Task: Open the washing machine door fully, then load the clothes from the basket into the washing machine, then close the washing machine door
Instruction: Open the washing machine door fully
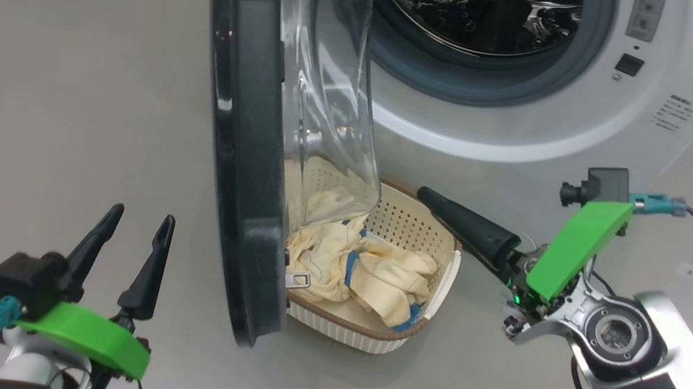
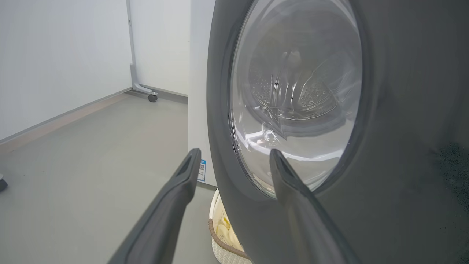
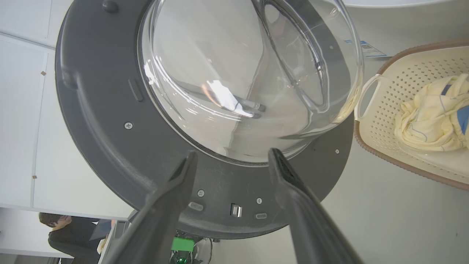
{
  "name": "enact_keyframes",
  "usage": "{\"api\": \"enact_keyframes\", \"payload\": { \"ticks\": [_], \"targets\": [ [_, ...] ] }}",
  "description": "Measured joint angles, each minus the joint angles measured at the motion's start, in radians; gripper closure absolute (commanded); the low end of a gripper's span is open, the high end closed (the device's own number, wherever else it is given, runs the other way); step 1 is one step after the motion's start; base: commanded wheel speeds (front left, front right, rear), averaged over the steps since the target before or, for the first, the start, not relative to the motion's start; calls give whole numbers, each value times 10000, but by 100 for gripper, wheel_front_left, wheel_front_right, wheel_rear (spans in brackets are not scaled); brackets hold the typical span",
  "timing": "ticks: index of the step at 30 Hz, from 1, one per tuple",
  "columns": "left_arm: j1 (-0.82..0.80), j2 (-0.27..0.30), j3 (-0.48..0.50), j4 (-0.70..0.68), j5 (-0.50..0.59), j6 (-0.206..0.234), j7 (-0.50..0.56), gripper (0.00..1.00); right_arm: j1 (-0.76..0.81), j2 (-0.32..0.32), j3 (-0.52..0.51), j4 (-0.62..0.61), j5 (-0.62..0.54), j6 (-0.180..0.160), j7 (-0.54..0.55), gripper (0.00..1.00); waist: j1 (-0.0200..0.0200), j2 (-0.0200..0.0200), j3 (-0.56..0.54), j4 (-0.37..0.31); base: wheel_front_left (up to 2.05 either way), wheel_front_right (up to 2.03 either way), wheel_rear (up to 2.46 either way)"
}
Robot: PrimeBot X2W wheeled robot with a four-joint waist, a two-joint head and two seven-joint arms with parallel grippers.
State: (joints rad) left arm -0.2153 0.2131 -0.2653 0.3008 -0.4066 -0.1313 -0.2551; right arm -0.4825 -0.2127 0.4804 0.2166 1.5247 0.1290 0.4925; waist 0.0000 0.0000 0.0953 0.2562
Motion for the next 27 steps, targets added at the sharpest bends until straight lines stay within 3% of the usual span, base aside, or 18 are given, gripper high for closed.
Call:
{"api": "enact_keyframes", "payload": {
  "ticks": [16, 27],
  "targets": [
    [242, 257, 376, -58, 0, 0, 2, 0, 1177, -1258, 525, 58, -830, 0, -2669, 0, 0, 0, -309, -856, 0, 0, 0],
    [828, 274, 706, -203, 4, 0, 2, 0, 1496, -2082, 1555, 646, -1676, 0, -5269, 0, 0, 0, -585, -1364, 0, 0, 0]
  ]
}}
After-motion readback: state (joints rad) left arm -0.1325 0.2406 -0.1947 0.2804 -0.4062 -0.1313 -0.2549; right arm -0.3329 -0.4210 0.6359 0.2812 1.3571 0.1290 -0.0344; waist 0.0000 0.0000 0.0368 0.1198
